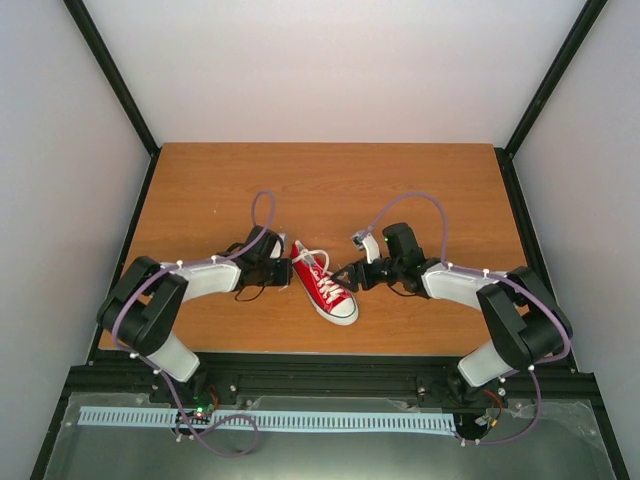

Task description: Tie the shoes

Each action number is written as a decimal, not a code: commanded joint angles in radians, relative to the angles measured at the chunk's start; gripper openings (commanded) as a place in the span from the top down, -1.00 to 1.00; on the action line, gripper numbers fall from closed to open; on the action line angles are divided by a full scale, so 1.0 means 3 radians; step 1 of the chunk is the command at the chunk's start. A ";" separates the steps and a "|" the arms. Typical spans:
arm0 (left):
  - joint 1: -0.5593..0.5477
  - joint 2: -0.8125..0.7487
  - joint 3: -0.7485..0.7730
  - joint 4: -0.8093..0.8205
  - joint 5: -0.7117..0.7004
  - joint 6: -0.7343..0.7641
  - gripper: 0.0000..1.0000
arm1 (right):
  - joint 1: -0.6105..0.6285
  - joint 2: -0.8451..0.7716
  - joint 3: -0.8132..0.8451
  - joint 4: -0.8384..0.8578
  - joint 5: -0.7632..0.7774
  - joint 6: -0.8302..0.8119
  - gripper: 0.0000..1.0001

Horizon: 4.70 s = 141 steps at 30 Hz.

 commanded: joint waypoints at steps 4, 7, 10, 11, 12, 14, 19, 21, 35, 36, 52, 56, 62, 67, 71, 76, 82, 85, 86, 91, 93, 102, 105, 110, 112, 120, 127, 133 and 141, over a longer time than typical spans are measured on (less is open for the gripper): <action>-0.0002 0.0391 0.0373 0.0336 0.0183 0.0086 0.98 | 0.0022 0.0346 0.0117 0.0258 0.0113 -0.0279 -0.30; 0.0000 0.0490 0.0461 0.0329 0.0187 0.0124 0.98 | 0.0027 0.0442 0.0162 0.0255 0.0011 -0.0305 -0.15; -0.0002 0.0537 0.0512 0.0379 0.0222 0.0167 0.98 | 0.0033 0.0484 0.0150 0.0256 0.0028 -0.0316 -0.06; 0.0000 0.0567 0.0537 0.0400 0.0247 0.0185 0.99 | 0.0033 0.0499 0.0151 0.0256 0.0022 -0.0318 0.00; 0.0001 0.0604 0.0594 0.0408 0.0265 0.0197 0.98 | 0.0033 0.0520 0.0156 0.0255 -0.0001 -0.0321 0.08; -0.0001 0.0686 0.0669 0.0427 0.0333 0.0223 0.99 | 0.0033 0.0540 0.0159 0.0255 -0.0031 -0.0304 0.27; 0.0017 0.0774 0.0722 0.0529 0.0411 0.0248 0.98 | 0.0033 0.0449 0.0090 0.0277 0.0068 -0.0232 0.69; 0.0057 0.0736 0.0704 0.0524 0.0363 0.0240 0.98 | 0.0033 0.0372 0.0061 0.0246 0.0172 -0.0195 0.73; 0.0696 -0.0456 -0.0096 0.0222 0.0265 0.0046 0.98 | -0.0210 -0.0225 -0.0030 -0.0818 0.1370 0.0350 0.94; 0.0770 -0.0586 -0.0167 0.0153 0.0239 0.0014 0.98 | -0.0326 -0.0302 -0.0063 -0.0863 0.1401 0.0448 0.94; 0.1605 -0.1767 -0.0805 -0.0695 0.0250 -0.0355 0.98 | -0.1289 -0.0824 -0.0497 -0.0944 0.1490 0.1076 0.94; 0.1604 -0.1677 -0.0869 -0.0688 0.0204 -0.0403 0.98 | -0.1319 -0.0779 -0.0585 -0.0873 0.1565 0.1160 0.94; 0.1608 -0.1633 -0.0887 -0.0656 0.0154 -0.0359 0.98 | -0.1330 -0.0808 -0.0608 -0.0789 0.1487 0.1159 0.94; 0.1607 -0.1924 -0.0822 -0.0879 -0.0016 -0.0241 0.56 | -0.1333 -0.0847 -0.0570 -0.0740 0.1284 0.1055 0.94; 0.1592 -0.2239 -0.0735 -0.1060 -0.0170 -0.0223 -0.10 | -0.1333 -0.0812 -0.0492 -0.0757 0.1197 0.1004 0.94; 0.1365 -0.2472 -0.0535 -0.1070 -0.0333 -0.0085 -0.48 | -0.1333 -0.0761 -0.0427 -0.0711 0.1042 0.0956 0.94; 0.0540 -0.1955 -0.0402 -0.0318 0.0461 0.0412 -0.41 | -0.1333 -0.0704 -0.0404 -0.0656 0.0928 0.0909 0.95; 0.0145 -0.1650 -0.0421 0.0049 0.0649 0.0634 -0.38 | -0.1333 -0.0656 -0.0388 -0.0641 0.0875 0.0897 0.94; 0.0007 -0.1567 -0.0422 0.0132 0.0666 0.0766 -0.38 | -0.1333 -0.0643 -0.0385 -0.0621 0.0856 0.0896 0.94; -0.0231 -0.1012 -0.0321 0.0410 0.0821 0.1134 -0.31 | -0.1333 -0.0538 -0.0366 -0.0565 0.0766 0.0891 0.94; -0.0250 -0.0821 -0.0234 0.0399 0.0845 0.1267 -0.29 | -0.1333 -0.0501 -0.0356 -0.0542 0.0747 0.0891 0.94; -0.0302 -0.0382 -0.0081 0.0345 0.0664 0.1412 -0.04 | -0.1329 -0.0455 -0.0335 -0.0511 0.0725 0.0891 0.94; -0.0308 -0.0314 -0.0047 0.0358 0.0734 0.1429 0.03 | -0.1332 -0.0434 -0.0327 -0.0521 0.0725 0.0890 0.94; -0.0309 -0.0184 -0.0023 0.0344 0.0739 0.1435 0.12 | -0.1331 -0.0422 -0.0319 -0.0526 0.0729 0.0884 0.94; -0.0308 -0.0150 -0.0007 0.0332 0.0701 0.1425 0.17 | -0.1333 -0.0419 -0.0313 -0.0534 0.0729 0.0887 0.94; -0.0309 -0.0106 -0.0005 0.0294 0.0695 0.1414 0.44 | -0.1329 -0.0431 -0.0311 -0.0559 0.0745 0.0891 0.94; -0.0314 -0.0057 0.0002 0.0315 0.0784 0.1401 0.70 | -0.1333 -0.0455 -0.0301 -0.0581 0.0746 0.0891 0.94; -0.0314 -0.0172 -0.0051 0.0560 0.0899 0.1284 0.98 | -0.1332 -0.0487 -0.0301 -0.0625 0.0785 0.0881 0.94; -0.0313 -0.0371 -0.0077 0.0980 0.1041 0.1100 0.98 | -0.1330 -0.0546 -0.0160 -0.0711 0.0859 0.0874 0.94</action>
